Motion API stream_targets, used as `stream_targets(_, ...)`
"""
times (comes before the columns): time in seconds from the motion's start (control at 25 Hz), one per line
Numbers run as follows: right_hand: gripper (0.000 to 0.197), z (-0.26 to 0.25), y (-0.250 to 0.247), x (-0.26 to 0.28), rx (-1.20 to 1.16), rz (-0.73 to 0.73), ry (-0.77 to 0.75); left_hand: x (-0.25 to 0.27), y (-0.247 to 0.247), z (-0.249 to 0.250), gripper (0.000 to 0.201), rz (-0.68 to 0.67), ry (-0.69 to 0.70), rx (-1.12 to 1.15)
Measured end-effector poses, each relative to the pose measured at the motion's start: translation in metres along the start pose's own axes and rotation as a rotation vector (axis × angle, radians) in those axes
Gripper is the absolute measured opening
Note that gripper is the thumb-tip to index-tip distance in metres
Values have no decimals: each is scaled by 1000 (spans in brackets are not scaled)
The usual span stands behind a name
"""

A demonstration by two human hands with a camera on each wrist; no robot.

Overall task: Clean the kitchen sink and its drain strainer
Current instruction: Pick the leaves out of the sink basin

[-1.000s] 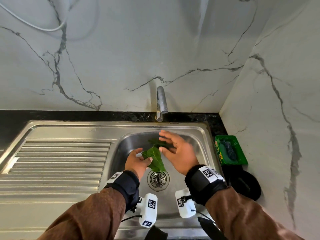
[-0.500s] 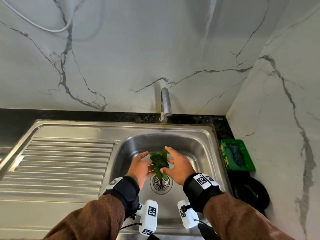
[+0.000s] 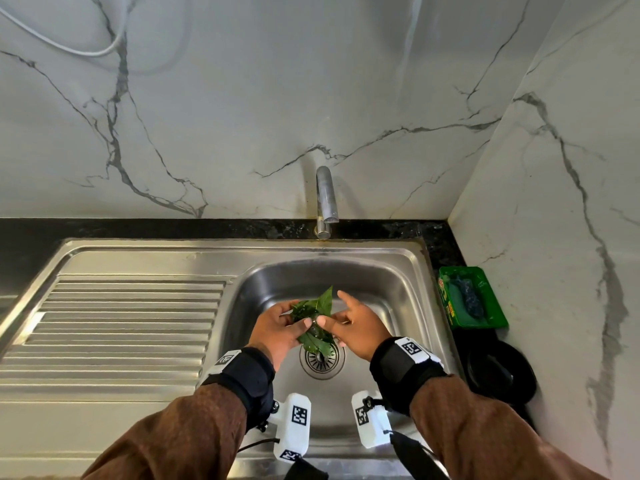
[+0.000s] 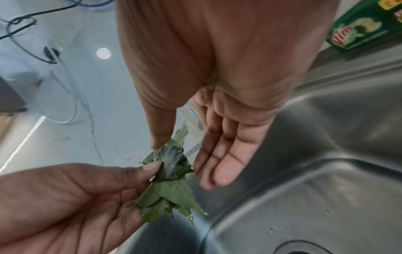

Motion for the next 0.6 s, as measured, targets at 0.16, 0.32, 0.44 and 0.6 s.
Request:
stream_targets(0.16, 38, 1, 4, 3, -197, -94, -14, 1, 2, -1, 20, -39, 9, -31)
stream_targets(0.32, 30, -3, 5, 7, -324, 10, -82, 1, 3, 2, 23, -65, 14, -71)
stream_targets(0.44, 32, -1, 4, 6, -360, 72, -68, 0, 4, 5, 22, -81, -53, 12)
stream_targets(0.6, 34, -3, 1, 7, -278, 92, -80, -3, 2, 8, 27, -119, -96, 62)
Point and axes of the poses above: each hand's wrist, its own x-axis away from the middle knuckle, its own y-axis out of the palm, z = x × y, the point moved 2 cm from there along -x, towards the middle knuckle, and after that the axes turned 9 degrees about -z, right-handed, at the moved point
